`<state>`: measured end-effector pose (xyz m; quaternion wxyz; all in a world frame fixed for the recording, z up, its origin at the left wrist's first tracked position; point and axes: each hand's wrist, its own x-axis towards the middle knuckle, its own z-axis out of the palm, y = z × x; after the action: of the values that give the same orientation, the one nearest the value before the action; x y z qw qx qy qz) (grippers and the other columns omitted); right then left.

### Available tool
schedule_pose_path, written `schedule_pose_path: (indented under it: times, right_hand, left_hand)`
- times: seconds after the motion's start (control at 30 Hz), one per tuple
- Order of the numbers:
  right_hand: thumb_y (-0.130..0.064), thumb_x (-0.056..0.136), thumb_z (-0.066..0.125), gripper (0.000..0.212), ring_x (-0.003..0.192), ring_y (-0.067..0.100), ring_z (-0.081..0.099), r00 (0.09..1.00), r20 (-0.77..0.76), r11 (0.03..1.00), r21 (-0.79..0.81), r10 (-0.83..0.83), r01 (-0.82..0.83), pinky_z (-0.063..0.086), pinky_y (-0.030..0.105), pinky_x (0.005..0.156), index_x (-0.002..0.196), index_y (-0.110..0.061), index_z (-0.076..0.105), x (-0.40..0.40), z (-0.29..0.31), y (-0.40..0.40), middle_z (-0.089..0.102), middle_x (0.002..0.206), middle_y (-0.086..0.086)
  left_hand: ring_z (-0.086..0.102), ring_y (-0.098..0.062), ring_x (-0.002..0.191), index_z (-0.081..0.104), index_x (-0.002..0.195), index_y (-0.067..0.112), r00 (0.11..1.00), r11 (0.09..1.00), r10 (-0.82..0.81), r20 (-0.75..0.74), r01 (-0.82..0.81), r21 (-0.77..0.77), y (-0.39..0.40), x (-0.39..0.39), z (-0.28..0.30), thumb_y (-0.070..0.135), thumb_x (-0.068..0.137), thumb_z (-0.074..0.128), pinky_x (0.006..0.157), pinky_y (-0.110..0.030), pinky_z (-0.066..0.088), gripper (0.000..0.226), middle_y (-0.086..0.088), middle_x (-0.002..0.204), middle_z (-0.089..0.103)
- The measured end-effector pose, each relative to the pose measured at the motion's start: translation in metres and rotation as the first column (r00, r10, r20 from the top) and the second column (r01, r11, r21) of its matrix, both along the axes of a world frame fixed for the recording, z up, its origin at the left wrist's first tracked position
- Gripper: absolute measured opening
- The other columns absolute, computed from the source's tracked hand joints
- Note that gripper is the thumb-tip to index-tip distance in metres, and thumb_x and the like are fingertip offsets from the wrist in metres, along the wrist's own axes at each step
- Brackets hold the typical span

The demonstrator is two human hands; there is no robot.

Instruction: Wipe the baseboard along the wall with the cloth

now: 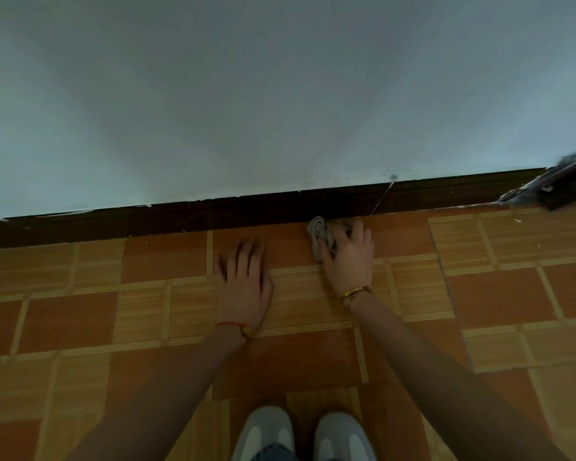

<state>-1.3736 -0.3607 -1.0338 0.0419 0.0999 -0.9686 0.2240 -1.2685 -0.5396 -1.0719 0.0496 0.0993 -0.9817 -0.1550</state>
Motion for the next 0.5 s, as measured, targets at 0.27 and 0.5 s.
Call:
schedule_pose_path:
  times: [0.27,0.5]
  right_hand:
    - [-0.025,0.091,0.058,0.028,0.094,0.030,0.046,0.990,-0.085,0.993,-0.018,0.112,-0.114,0.046,0.039,0.077,0.117,-0.015,0.058,0.013,0.001,-0.011,0.048,0.120,0.016]
    - [-0.016,0.087,0.064,0.035,0.094,0.031,0.045,0.984,-0.045,0.985,0.006,0.170,-0.170,0.048,0.042,0.079,0.121,-0.013,0.059,0.002,-0.003,0.000,0.050,0.117,0.017]
  left_hand:
    - [0.032,-0.030,0.147,0.042,0.149,0.014,1.000,0.999,-0.010,-0.008,0.010,-0.048,-0.001,0.002,-0.005,0.035,0.099,0.038,0.117,-0.065,0.022,0.055,-0.008,0.156,0.040]
    - [0.031,-0.029,0.149,0.041,0.150,0.014,1.000,0.999,-0.007,-0.008,0.006,-0.041,-0.001,0.003,-0.005,0.036,0.100,0.036,0.119,-0.063,0.017,0.055,-0.007,0.158,0.037]
